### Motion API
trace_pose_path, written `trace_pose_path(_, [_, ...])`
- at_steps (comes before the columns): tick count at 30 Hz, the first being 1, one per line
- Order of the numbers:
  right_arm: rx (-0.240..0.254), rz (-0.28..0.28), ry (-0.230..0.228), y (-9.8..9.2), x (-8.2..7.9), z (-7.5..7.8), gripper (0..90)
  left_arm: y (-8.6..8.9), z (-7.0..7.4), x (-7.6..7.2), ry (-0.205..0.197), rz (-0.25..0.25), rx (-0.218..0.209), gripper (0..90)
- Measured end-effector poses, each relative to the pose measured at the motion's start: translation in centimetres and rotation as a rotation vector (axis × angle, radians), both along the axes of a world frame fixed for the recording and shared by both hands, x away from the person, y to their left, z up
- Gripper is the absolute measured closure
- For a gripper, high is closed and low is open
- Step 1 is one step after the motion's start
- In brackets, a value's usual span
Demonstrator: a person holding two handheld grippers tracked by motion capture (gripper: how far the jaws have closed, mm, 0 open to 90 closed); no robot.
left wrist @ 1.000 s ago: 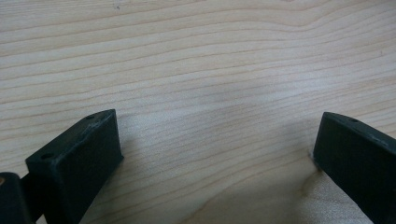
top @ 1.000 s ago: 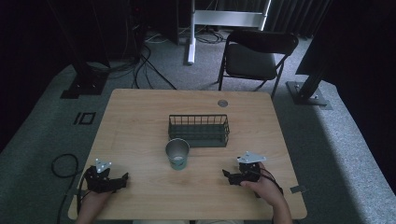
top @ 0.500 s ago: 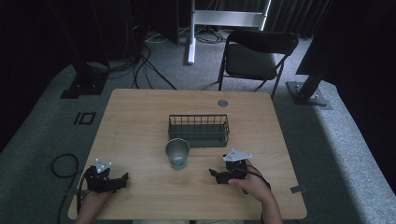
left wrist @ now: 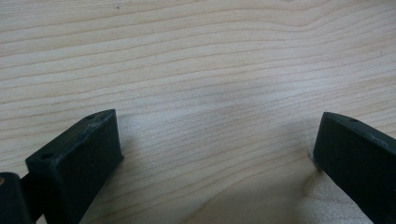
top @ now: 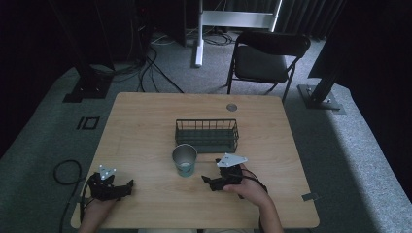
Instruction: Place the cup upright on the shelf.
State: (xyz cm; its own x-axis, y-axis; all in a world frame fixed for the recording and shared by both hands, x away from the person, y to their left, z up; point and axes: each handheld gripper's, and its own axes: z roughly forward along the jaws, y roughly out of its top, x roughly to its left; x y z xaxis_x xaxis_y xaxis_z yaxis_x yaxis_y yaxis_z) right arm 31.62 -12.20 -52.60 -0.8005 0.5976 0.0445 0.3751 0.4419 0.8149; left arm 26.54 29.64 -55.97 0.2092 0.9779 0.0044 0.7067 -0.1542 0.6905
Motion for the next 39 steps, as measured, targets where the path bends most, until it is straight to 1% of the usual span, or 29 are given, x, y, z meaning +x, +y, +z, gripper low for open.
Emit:
trace_pose_path(3, [0.023, 0.012, -0.009, 0.9, 0.1, 0.3, 14.1, 0.0, 0.0, 0.0, 0.0, -0.001, 0.0, 1.4])
trace_pose_path(9, [0.03, 0.042, -0.036, 2.5, 0.5, 0.7, 14.1, 0.0, 0.0, 0.0, 0.0, -0.001, 0.0, 1.4])
trace_pose_path(13, [0.04, 0.055, -0.038, 3.2, 0.6, 0.7, 14.1, 0.0, 0.0, 0.0, 0.0, -0.001, 0.0, 1.4])
trace_pose_path(16, [0.055, 0.075, -0.046, 4.2, 0.8, 0.7, 14.1, 0.0, 0.0, 0.0, 0.0, -0.001, 0.0, 1.4])
trace_pose_path(23, [0.064, 0.098, -0.048, 5.7, 1.1, 0.6, 14.1, 0.0, 0.0, 0.0, 0.0, -0.001, 0.0, 1.5])
trace_pose_path(28, [0.069, 0.087, -0.065, 6.4, 1.5, 0.5, 13.9, 0.0, 0.0, 0.0, 0.0, -0.001, 0.0, 1.5])
trace_pose_path(37, [0.09, 0.086, -0.058, 7.3, 2.0, 0.4, 12.4, 0.0, 0.0, 0.0, 0.0, -0.001, 0.0, 1.4])
trace_pose_path(39, [0.103, 0.089, -0.056, 7.8, 2.1, 0.4, 12.3, 0.0, 0.0, 0.0, 0.0, -0.001, 0.0, 1.4])
